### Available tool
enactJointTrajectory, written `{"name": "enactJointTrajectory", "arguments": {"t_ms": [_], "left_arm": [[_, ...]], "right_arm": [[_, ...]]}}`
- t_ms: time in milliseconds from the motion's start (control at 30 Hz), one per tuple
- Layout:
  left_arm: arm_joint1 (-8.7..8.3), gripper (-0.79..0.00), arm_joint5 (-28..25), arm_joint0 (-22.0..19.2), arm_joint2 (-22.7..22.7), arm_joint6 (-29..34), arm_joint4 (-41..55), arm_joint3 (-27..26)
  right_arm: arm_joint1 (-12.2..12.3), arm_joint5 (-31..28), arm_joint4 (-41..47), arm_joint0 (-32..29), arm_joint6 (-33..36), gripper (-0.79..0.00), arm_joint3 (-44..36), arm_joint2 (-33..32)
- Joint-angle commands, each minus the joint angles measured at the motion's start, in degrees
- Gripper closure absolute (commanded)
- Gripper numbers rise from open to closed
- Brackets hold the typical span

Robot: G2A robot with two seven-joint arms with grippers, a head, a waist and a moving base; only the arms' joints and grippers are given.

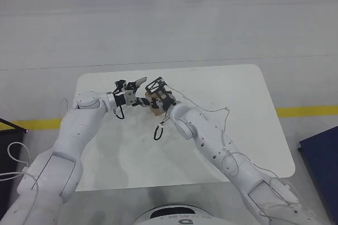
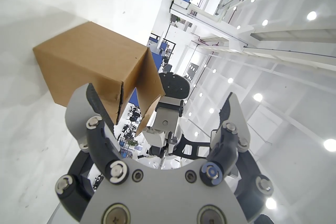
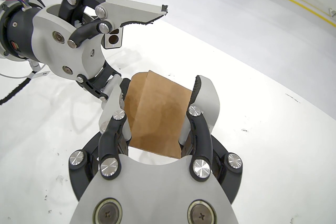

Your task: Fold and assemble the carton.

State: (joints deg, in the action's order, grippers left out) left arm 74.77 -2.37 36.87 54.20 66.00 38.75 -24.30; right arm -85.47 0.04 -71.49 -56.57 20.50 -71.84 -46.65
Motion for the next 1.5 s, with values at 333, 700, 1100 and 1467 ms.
{"name": "enactJointTrajectory", "arguments": {"t_ms": [333,700,1100,1467], "left_arm": [[0.44,-0.785,-1.9,-1.7,1.7,-1.3,1.1,4.4],[-0.53,-0.785,-4.9,-2.4,5.1,-7.4,2.3,5.3],[0.92,-0.785,-3.5,-3.9,2.5,-8.6,-3.9,4.0],[3.88,-0.785,-0.6,-5.7,-0.2,-4.9,-5.6,6.6]], "right_arm": [[-0.5,0.2,-3.6,-0.4,0.6,-0.631,-0.5,0.8],[-1.0,3.3,-9.4,-0.3,1.5,-0.579,0.2,1.4],[-1.2,3.2,-17.2,-0.6,1.4,-0.576,1.0,2.4],[-1.1,1.1,-22.7,-1.5,3.1,-0.56,0.7,2.3]]}}
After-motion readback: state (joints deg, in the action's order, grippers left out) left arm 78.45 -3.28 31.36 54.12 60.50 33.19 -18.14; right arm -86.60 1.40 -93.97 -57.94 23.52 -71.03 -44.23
